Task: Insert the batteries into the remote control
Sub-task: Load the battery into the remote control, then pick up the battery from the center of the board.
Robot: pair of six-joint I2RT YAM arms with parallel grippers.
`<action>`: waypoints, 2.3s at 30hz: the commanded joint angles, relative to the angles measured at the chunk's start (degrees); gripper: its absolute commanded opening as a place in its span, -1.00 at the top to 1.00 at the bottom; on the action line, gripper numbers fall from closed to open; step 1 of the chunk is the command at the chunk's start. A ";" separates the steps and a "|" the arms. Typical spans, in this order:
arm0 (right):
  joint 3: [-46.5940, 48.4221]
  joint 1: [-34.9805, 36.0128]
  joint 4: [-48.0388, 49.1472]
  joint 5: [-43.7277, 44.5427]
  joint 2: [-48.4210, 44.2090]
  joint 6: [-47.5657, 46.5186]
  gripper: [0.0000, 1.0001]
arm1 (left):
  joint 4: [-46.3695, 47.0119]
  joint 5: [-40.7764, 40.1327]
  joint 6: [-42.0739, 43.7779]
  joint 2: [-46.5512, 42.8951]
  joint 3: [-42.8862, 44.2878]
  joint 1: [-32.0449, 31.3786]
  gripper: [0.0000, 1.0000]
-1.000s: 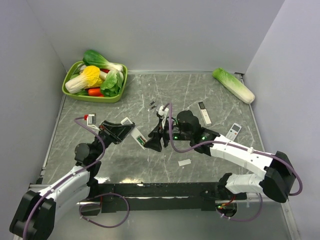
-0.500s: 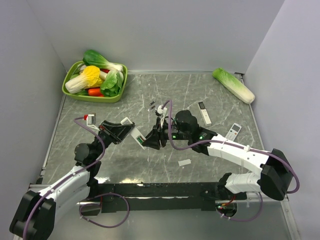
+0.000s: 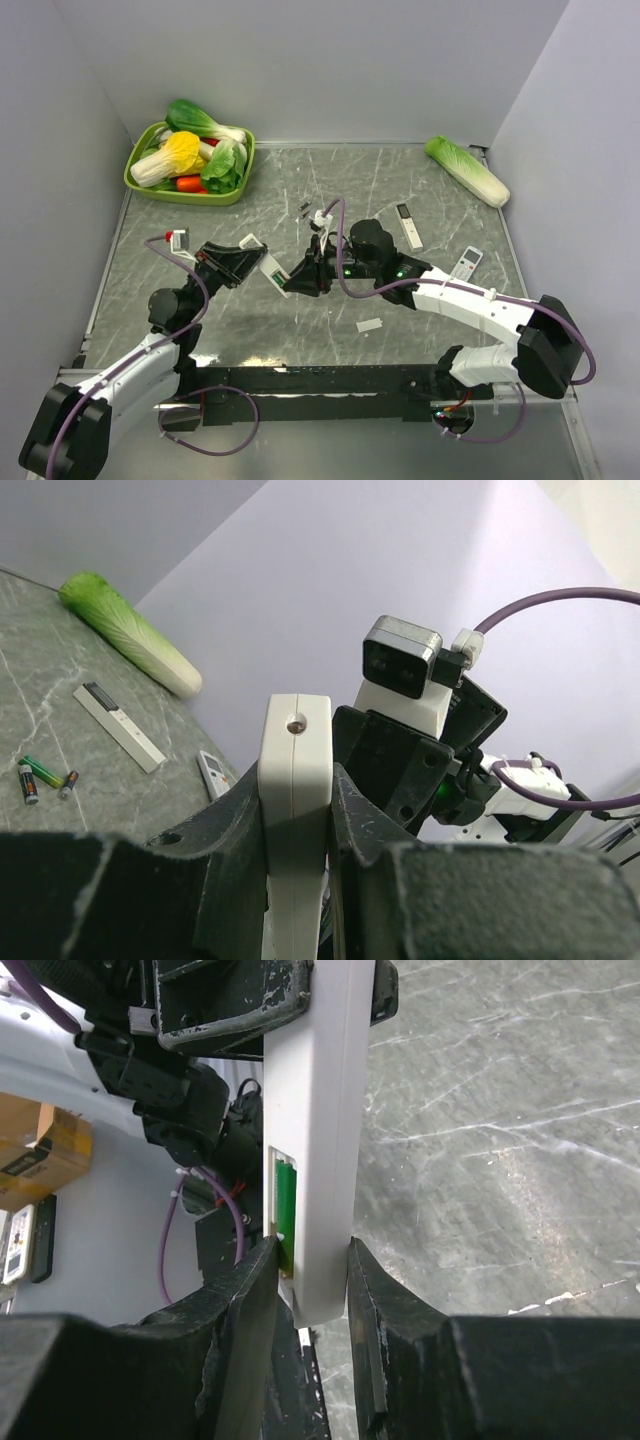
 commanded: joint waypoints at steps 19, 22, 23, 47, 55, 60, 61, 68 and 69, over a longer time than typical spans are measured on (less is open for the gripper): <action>2.97 -3.08 -7.51 4.99 -2.02 -4.98 -0.44 | -10.81 -8.97 4.36 -6.51 -1.14 -0.17 0.96; 3.32 -6.59 -10.75 7.01 -3.95 -4.98 -0.70 | -12.91 -10.29 5.51 -6.43 -1.84 -0.09 0.97; 3.84 -7.56 -12.59 7.80 -4.56 -4.37 -0.83 | -13.53 -10.47 5.78 -5.99 -1.93 0.26 0.96; 35.21 -28.75 -47.06 23.72 33.39 -19.74 0.21 | -14.59 -2.82 10.17 2.63 -0.09 6.77 0.96; 40.41 -28.49 -49.52 23.54 41.21 -20.36 0.35 | -14.59 -2.91 11.23 3.77 0.53 6.77 0.96; 41.81 -28.05 -49.79 24.24 43.33 -20.36 0.35 | -14.42 -2.82 11.41 4.30 0.70 6.77 0.96; 41.99 -27.96 -49.79 24.33 44.03 -20.36 0.35 | -14.42 -2.91 11.41 4.38 0.62 6.77 0.97; 43.92 -27.26 -51.02 24.95 46.67 -20.44 0.35 | -14.33 -2.82 11.41 4.47 0.62 6.77 0.96; 43.84 -27.08 -51.10 24.95 46.84 -20.45 0.35 | -14.42 -2.91 11.41 4.47 0.62 6.77 0.96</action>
